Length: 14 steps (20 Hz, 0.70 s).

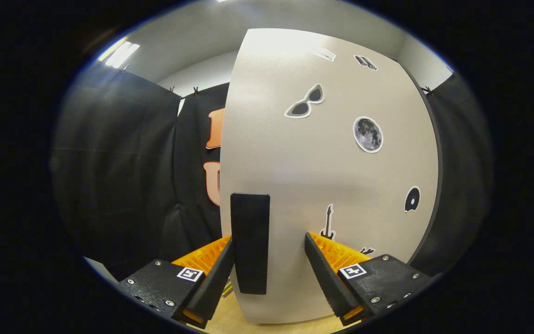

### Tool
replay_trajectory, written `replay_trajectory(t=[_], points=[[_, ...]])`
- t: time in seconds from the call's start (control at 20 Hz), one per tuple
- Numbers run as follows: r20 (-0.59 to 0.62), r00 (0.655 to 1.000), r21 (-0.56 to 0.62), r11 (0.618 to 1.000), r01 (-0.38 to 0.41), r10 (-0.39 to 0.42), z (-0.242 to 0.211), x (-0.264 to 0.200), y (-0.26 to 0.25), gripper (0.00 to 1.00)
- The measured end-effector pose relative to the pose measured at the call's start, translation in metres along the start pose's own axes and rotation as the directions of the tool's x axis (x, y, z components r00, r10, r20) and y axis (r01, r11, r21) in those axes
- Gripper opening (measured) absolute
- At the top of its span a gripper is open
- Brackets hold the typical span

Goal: Open the shoe cabinet door, grab the shoes and put them into the shoe cabinet, then close the shoe cabinet door.

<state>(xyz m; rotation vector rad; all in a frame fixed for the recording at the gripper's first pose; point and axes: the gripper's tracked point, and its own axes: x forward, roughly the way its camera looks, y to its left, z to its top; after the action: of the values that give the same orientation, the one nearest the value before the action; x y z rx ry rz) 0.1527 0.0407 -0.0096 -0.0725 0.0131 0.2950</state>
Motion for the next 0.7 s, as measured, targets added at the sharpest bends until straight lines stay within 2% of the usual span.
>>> replay_trajectory(t=[0.2,0.7], points=[[0.016,0.998,-0.068,0.995,0.067,-0.066,-0.003,0.010,-0.002,0.92],[0.034,0.990,-0.032,0.990,0.139,-0.138,-0.002,0.032,-0.009,0.93]])
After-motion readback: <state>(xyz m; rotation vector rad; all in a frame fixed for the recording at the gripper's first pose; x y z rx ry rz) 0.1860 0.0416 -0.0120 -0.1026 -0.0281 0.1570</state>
